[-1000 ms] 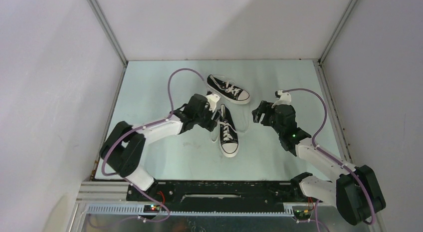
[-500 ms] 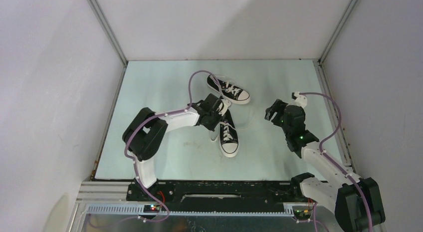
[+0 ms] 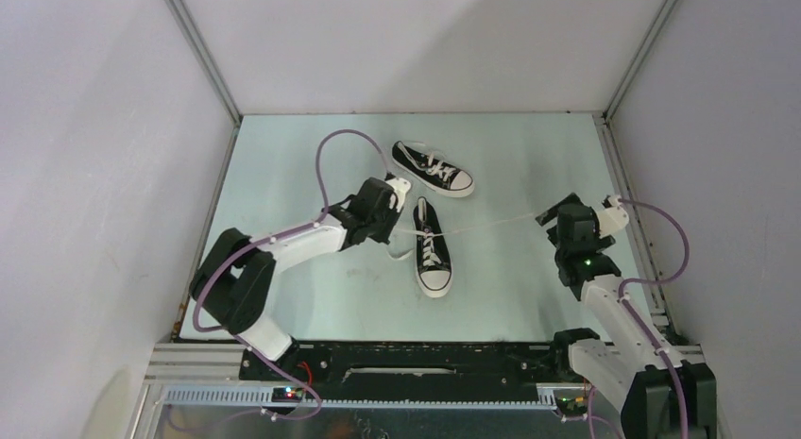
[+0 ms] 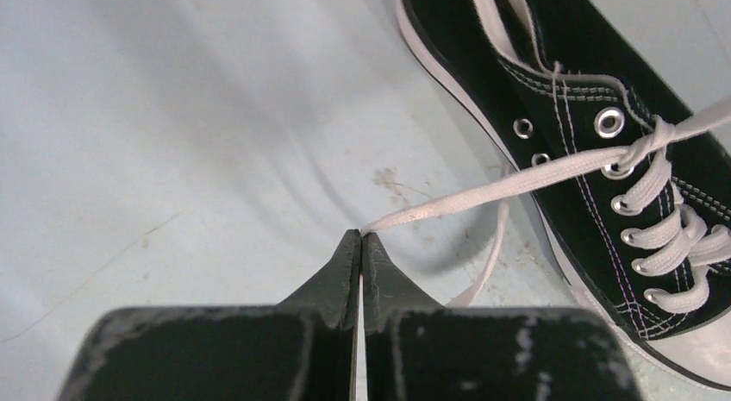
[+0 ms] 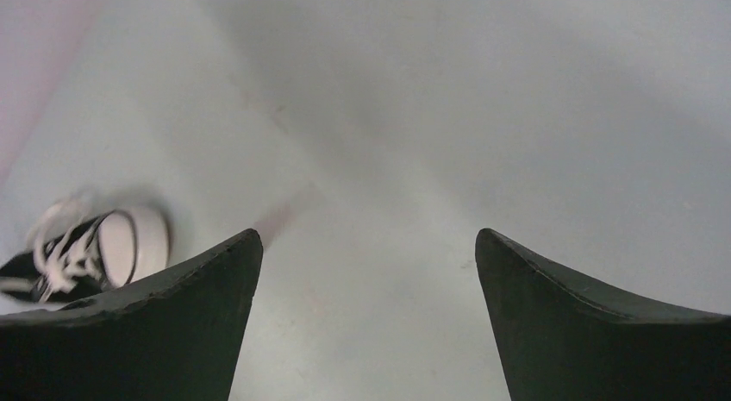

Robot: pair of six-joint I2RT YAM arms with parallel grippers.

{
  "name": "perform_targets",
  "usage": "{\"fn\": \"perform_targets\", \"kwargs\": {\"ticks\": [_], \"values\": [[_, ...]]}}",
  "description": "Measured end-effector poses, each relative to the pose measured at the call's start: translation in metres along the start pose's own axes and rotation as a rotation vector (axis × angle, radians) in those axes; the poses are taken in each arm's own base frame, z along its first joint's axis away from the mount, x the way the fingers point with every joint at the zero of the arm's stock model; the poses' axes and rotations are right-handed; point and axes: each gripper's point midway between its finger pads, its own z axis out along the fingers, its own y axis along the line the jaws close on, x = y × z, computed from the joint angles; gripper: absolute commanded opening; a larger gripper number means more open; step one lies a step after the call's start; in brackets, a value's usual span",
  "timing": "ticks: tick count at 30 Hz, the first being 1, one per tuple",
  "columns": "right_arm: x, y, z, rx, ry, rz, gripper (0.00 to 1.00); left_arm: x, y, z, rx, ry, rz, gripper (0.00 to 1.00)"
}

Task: Tie the shoes

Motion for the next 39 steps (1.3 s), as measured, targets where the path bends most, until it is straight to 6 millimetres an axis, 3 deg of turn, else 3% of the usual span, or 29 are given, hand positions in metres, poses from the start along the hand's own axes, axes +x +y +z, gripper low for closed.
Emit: {"fn": "perform_targets", "kwargs": {"ticks": [5, 11, 13, 14, 15, 18, 19, 25, 28, 34, 39], "values": [[0.002, -0.037, 0.008, 0.167, 0.004, 0.120, 0.95, -0.015, 0.016, -0.015, -0.042, -0.109, -0.067, 0.00], [0.001, -0.066, 0.010, 0.290, -0.001, 0.211, 0.96, -0.023, 0.018, -0.020, -0.042, -0.156, -0.094, 0.00], [0.000, -0.075, 0.011, 0.309, -0.010, 0.233, 0.88, -0.023, 0.017, -0.020, -0.039, -0.156, -0.094, 0.00], [0.001, -0.078, 0.010, 0.301, -0.003, 0.218, 0.74, -0.023, 0.017, -0.020, -0.035, -0.156, -0.094, 0.00], [0.003, -0.075, 0.012, 0.264, 0.010, 0.199, 0.73, -0.024, 0.016, -0.021, -0.031, -0.158, -0.095, 0.00], [0.026, -0.035, 0.014, 0.006, 0.119, 0.103, 0.74, -0.027, 0.014, -0.023, -0.013, -0.170, -0.095, 0.00], [0.040, -0.014, 0.011, -0.111, 0.168, 0.030, 0.72, -0.029, 0.013, -0.024, -0.009, -0.179, -0.096, 0.00], [0.106, 0.091, -0.024, -0.592, 0.391, -0.294, 0.63, -0.037, 0.010, -0.032, 0.015, -0.230, -0.104, 0.00], [0.130, 0.126, -0.039, -0.744, 0.455, -0.389, 0.61, -0.037, 0.008, -0.032, 0.024, -0.235, -0.105, 0.00], [0.160, 0.159, -0.065, -0.918, 0.520, -0.535, 0.55, -0.037, 0.005, -0.032, 0.042, -0.242, -0.112, 0.00], [0.173, 0.168, -0.077, -0.988, 0.534, -0.613, 0.49, -0.037, 0.005, -0.031, 0.037, -0.241, -0.122, 0.00]]}}
